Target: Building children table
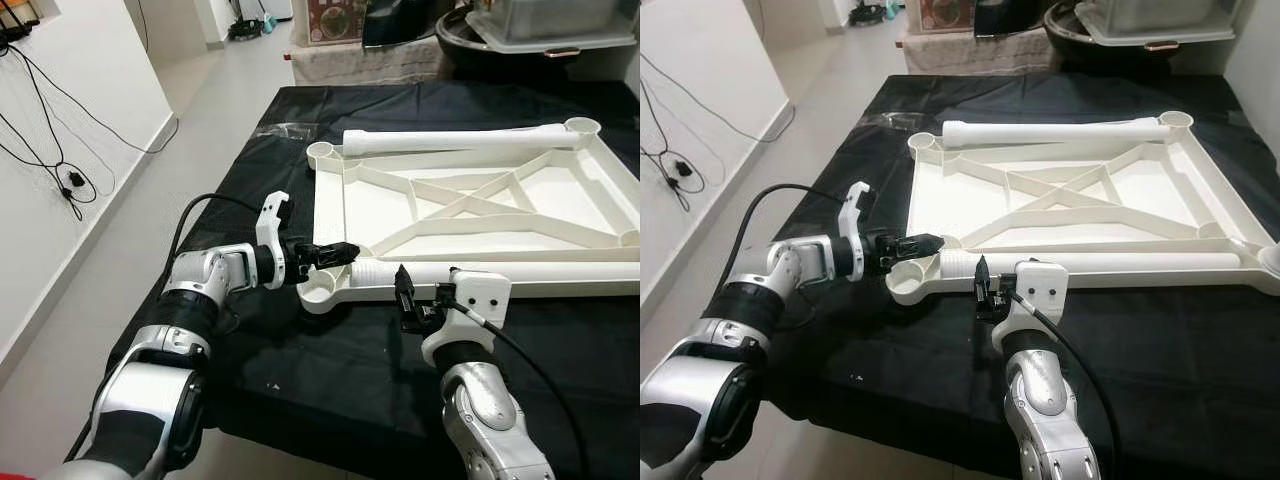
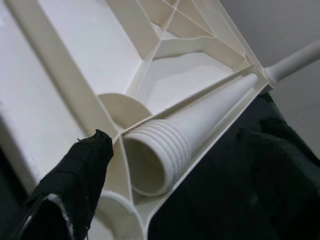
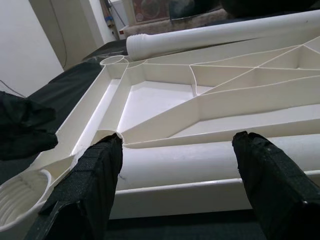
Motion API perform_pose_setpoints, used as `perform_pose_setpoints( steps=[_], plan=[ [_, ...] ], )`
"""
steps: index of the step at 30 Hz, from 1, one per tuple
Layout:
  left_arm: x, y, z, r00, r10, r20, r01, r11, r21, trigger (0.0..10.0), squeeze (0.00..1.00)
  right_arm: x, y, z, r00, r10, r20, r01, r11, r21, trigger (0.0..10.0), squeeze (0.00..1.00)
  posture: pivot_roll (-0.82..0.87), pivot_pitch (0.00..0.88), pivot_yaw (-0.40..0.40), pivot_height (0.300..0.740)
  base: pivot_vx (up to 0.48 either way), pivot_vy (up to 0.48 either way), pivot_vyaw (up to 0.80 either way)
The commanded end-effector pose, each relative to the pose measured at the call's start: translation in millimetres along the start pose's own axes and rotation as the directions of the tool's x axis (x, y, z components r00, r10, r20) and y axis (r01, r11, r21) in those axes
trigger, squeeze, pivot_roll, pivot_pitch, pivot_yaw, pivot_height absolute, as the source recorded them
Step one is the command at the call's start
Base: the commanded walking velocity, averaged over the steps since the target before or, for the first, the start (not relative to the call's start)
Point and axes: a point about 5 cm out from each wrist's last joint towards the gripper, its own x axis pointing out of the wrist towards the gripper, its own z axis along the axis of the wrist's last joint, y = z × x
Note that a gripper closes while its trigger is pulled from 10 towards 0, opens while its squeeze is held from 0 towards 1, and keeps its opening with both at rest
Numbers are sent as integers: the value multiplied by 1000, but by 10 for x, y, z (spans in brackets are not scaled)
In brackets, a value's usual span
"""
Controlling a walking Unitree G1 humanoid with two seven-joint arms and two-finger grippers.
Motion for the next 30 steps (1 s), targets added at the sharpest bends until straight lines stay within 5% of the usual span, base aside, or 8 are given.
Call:
perform_pose_setpoints(
  steps=[1, 15, 30],
  plan=[
    [0, 10, -44, 999, -4, -34, 4, 1000, -5, 10000, 0, -32, 49, -4, 1000, 5, -10, -5, 1000, 11, 10000, 0, 237, 186, 114, 740, 0, 0, 0],
    [229, -168, -33, 996, -81, -43, 79, 996, -40, 10000, 0, -16, 46, -6, 1000, -9, -17, 10, 1000, 20, 10000, 0, 235, 183, 124, 740, 0, 0, 0],
    [279, -174, -92, 994, -75, -77, 71, 996, -52, 10000, 0, -21, 48, -4, 1000, -20, -18, 21, 999, 26, 10000, 0, 241, 190, 131, 740, 0, 0, 0]
  ],
)
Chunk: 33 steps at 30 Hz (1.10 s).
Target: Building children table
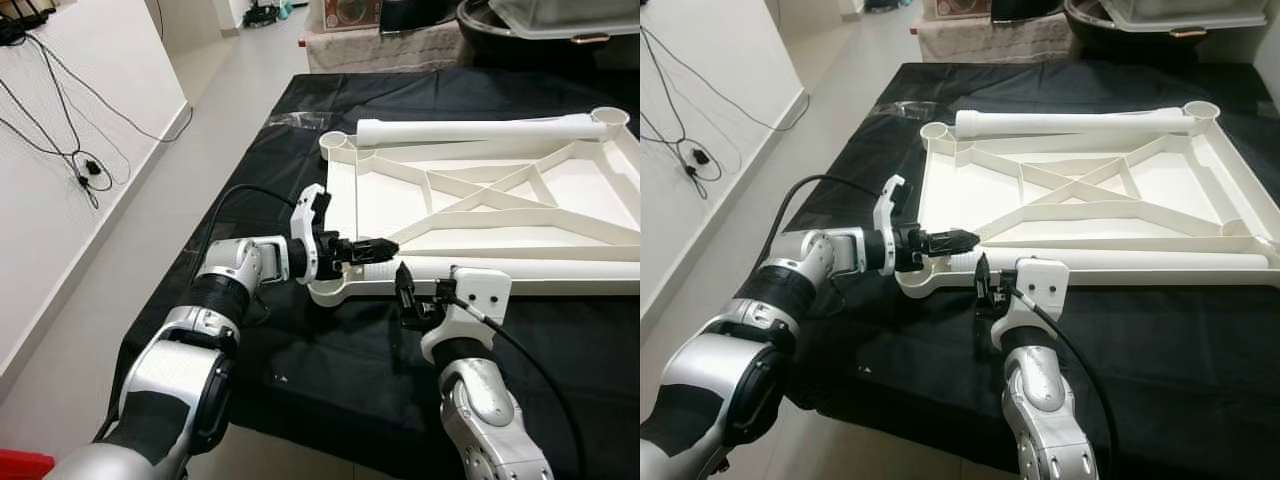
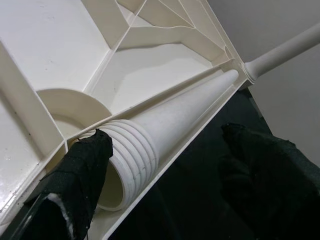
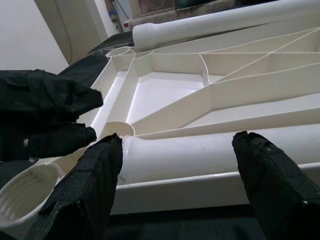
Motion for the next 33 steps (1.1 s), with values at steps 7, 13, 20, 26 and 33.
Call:
perform_pose_setpoints(
  steps=[7, 13, 20, 26, 33],
  plan=[
    [-79, 115, -54, 997, 73, -39, -74, 997, -13, 10000, 0, -20, 45, -20, 1000, 1, -15, -1, 1000, 12, 10000, 0, 245, 189, 129, 740, 0, 0, 0],
    [-81, 120, -64, 996, 74, -49, -74, 997, -4, 10000, 0, -13, 45, -26, 1000, 0, -17, 0, 1000, 12, 10000, 0, 249, 188, 126, 740, 0, 0, 0],
    [-56, 114, -107, 996, 73, -61, -73, 997, -7, 10000, 0, -13, 46, -31, 1000, 1, -18, -1, 1000, 12, 10000, 0, 249, 187, 127, 740, 0, 0, 0],
    [-26, 96, -97, 997, 68, -48, -69, 997, -21, 10000, 0, -16, 48, -30, 1000, 0, -19, 0, 1000, 12, 10000, 0, 245, 188, 130, 740, 0, 0, 0],
    [26, 54, -71, 998, 55, -26, -56, 997, -49, 10000, 0, -21, 46, -23, 1000, -2, -19, 3, 1000, 13, 10000, 0, 245, 194, 134, 740, 0, 0, 0]
  ],
)
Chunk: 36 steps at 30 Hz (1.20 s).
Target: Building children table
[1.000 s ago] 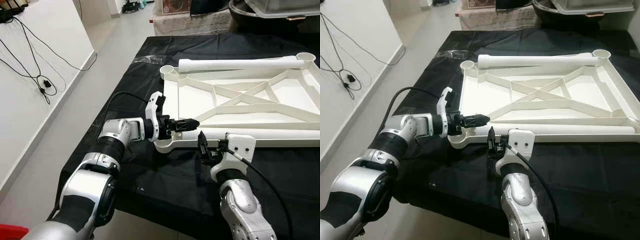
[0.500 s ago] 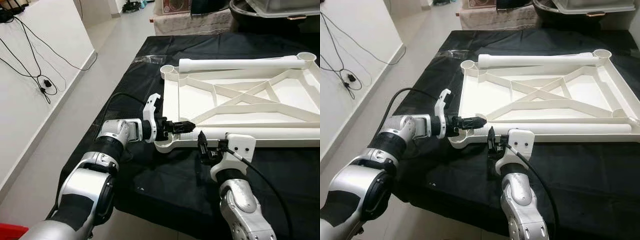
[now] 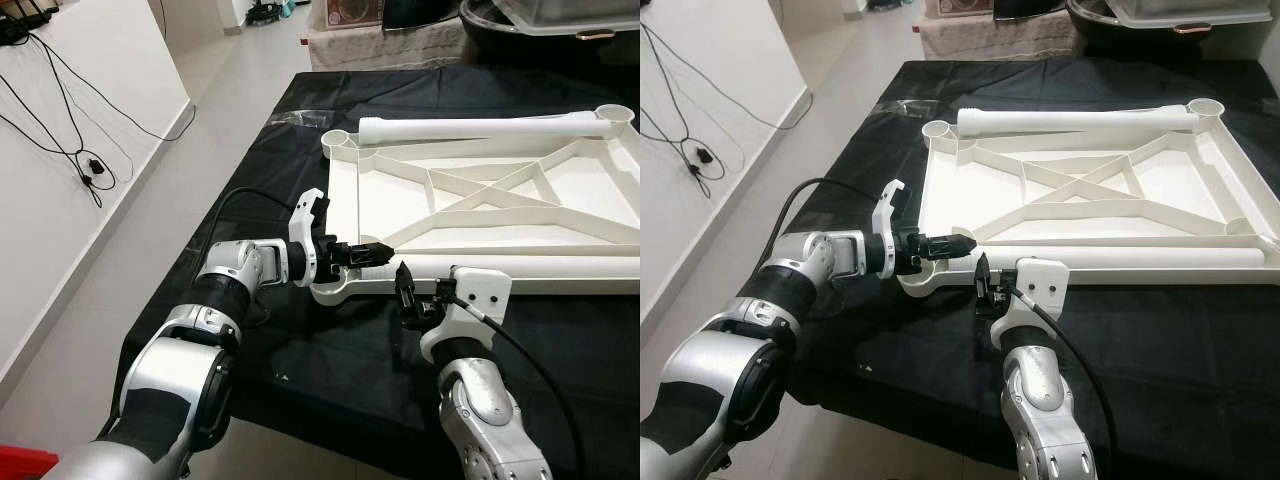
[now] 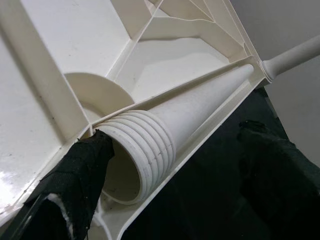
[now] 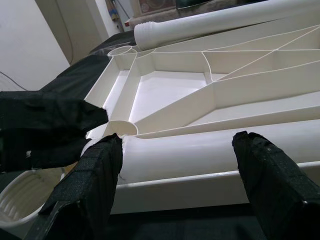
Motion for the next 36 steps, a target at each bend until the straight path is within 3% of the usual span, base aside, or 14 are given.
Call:
perform_pose_setpoints(
  steps=[1, 18, 22, 36],
  plan=[
    [19, 5, -37, 1000, 4, -7, -4, 999, -34, 10000, 0, -26, 37, -22, 1000, 0, -19, 0, 1000, 7, 10000, 0, 243, 195, 136, 740, 0, 0, 0],
    [149, -114, -133, 997, -73, -14, 71, 993, -95, 10000, 0, -58, 51, 0, 1000, -15, -8, 15, 1000, 26, 10000, 0, 236, 186, 152, 740, 0, 0, 0],
    [99, -168, -73, 986, -168, 24, 169, 977, -133, 10000, 0, -58, -6, 53, 998, -64, 24, 63, 998, 27, 10000, 0, 236, 186, 152, 740, 0, 0, 0],
    [-56, -149, -124, 967, -254, 24, 255, 952, -167, 10000, 0, 7, -268, 169, 977, -195, 89, 197, 980, -8, 10000, 0, 236, 178, 147, 740, 0, 0, 0]
  ],
)
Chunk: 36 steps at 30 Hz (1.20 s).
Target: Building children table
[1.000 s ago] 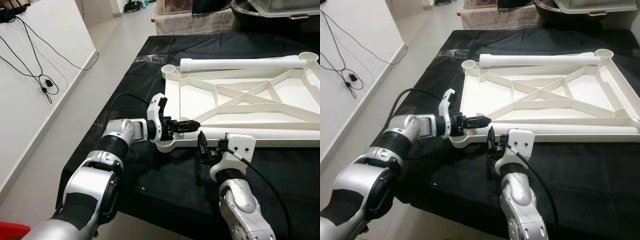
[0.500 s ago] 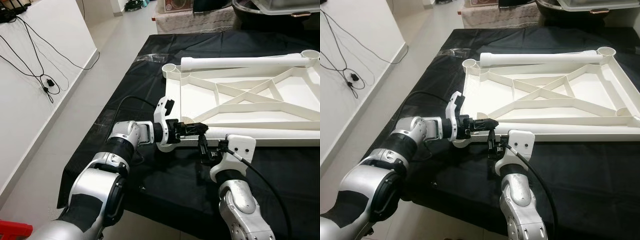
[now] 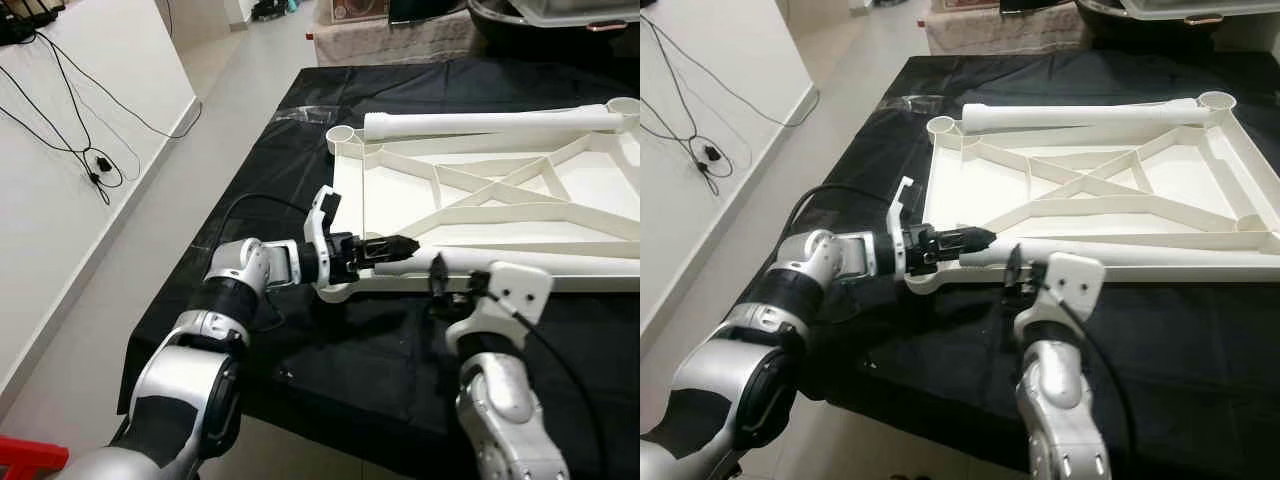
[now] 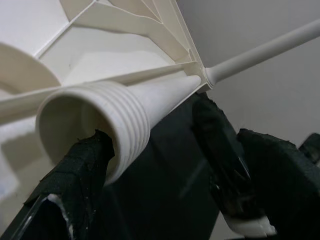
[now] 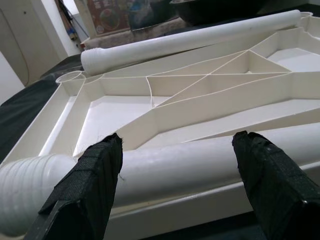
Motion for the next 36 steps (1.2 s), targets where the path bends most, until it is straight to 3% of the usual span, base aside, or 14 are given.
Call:
perform_pose_setpoints(
  steps=[1, 5, 6, 9, 10, 11, 12, 13, 28, 36],
  plan=[
    [-67, 25, -62, 999, -17, -28, 17, 1000, -19, 10000, 0, 16, -21, 21, 1000, -19, 17, 19, 1000, -7, 10000, 0, 236, 179, 147, 740, 0, 0, 0],
    [-103, 9, -133, 996, -63, -60, 61, 997, -40, 10000, 0, 74, -94, 78, 998, -55, 43, 56, 998, -10, 10000, 0, 237, 181, 146, 740, 0, 0, 0],
    [-115, -3, -150, 995, -82, -63, 79, 995, -57, 8235, 0, 85, -98, 89, 997, -57, 46, 58, 998, -7, 10000, 0, 237, 181, 146, 740, 0, 0, 0],
    [-123, -12, -162, 993, -96, -66, 91, 993, -69, 8235, 0, 91, -99, 96, 997, -58, 48, 59, 998, -5, 10000, 0, 237, 181, 146, 740, 0, 0, 0],
    [-129, -27, -172, 991, -113, -71, 108, 991, -74, 5765, 0, 94, -98, 102, 997, -57, 50, 57, 998, -5, 10000, 0, 233, 188, 147, 740, 0, 0, 0],
    [-129, -27, -172, 991, -113, -71, 108, 991, -74, 5765, 0, 94, -98, 102, 997, -57, 50, 57, 998, -5, 10000, 0, 233, 188, 147, 740, 0, 0, 0],
    [-139, -37, -189, 989, -124, -77, 119, 990, -74, 1098, 0, 96, -94, 107, 997, -54, 50, 55, 999, -4, 10000, 0, 233, 190, 148, 740, 0, 0, 0],
    [-147, -29, -206, 989, -121, -80, 115, 991, -74, 0, 0, 96, -89, 109, 997, -51, 49, 51, 999, -2, 10000, 0, 233, 192, 148, 740, 0, 0, 0],
    [-249, -11, -249, 994, -106, -39, 103, 991, -84, 0, 0, 123, -50, 122, 999, -24, 49, 23, 1000, 17, 10000, 0, 227, 192, 139, 740, 0, 0, 0],
    [-376, -12, -170, 994, -81, 72, 86, 994, -68, 0, 0, 235, 123, 312, 992, 64, 109, -79, 987, 140, 10000, 0, 217, 171, 126, 740, 0, 0, 0]
  ],
)
